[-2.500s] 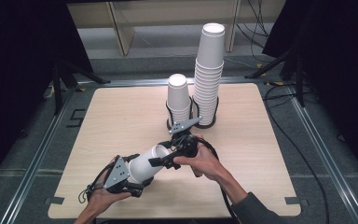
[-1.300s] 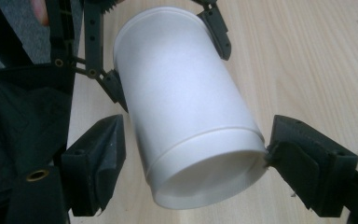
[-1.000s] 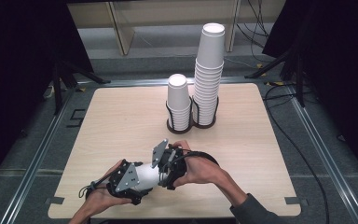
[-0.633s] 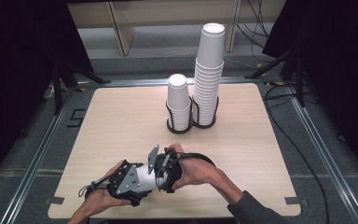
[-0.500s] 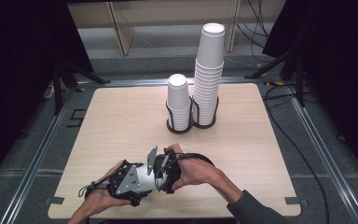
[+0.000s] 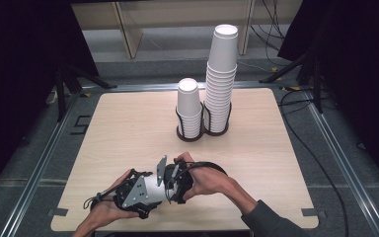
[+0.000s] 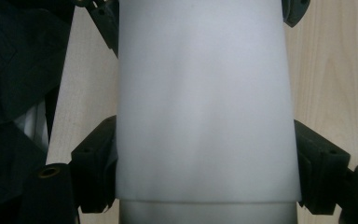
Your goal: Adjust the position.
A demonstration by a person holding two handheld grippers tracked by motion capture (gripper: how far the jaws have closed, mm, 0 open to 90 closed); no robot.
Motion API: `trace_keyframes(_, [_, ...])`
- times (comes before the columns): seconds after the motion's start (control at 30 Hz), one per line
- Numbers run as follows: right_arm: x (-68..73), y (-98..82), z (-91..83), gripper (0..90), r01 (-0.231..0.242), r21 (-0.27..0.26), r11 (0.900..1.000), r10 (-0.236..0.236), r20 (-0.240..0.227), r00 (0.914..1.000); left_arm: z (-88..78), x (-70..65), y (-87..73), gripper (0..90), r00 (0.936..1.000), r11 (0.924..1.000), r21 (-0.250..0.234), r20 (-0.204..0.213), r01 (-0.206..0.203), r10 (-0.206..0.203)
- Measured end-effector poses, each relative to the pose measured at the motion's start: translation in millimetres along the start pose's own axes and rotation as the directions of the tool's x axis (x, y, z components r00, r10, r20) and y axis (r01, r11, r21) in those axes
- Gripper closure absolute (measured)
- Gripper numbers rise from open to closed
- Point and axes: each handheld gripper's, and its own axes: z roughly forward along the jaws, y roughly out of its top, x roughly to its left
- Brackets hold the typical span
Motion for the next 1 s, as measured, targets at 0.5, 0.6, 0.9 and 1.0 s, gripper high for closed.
trace_keyframes(0.5, [-7.6, -40.4, -32.9, 23.8, -0.093, -0.277, 0.956, 0.088, -0.033, 0.9956, -14.7, 15.7, -11.1, 13.1, 0.9716, 0.9178, -0.319, 0.091, 0.236, -0.219])
trace_keyframes(0.6, [-13.8, -50.7, -42.4, 23.7, -0.121, -0.357, 0.926, 0.116, -0.036, 0.9926, -19.4, 20.1, -11.7, 13.8, 0.9523, 0.8768, -0.372, 0.113, 0.305, -0.284])
trace_keyframes(0.9, [-21.1, -60.3, -48.8, 23.7, -0.124, -0.464, 0.877, 0.124, -0.030, 0.9918, -22.8, 23.0, -9.0, 14.3, 0.8958, 0.7809, -0.439, 0.213, 0.444, -0.390])
trace_keyframes(1.0, [-19.0, -57.1, -44.1, 23.7, -0.125, -0.464, 0.877, 0.115, -0.051, 0.9921, -20.3, 23.1, -9.0, 14.3, 0.8806, 0.7535, -0.456, 0.229, 0.474, -0.415])
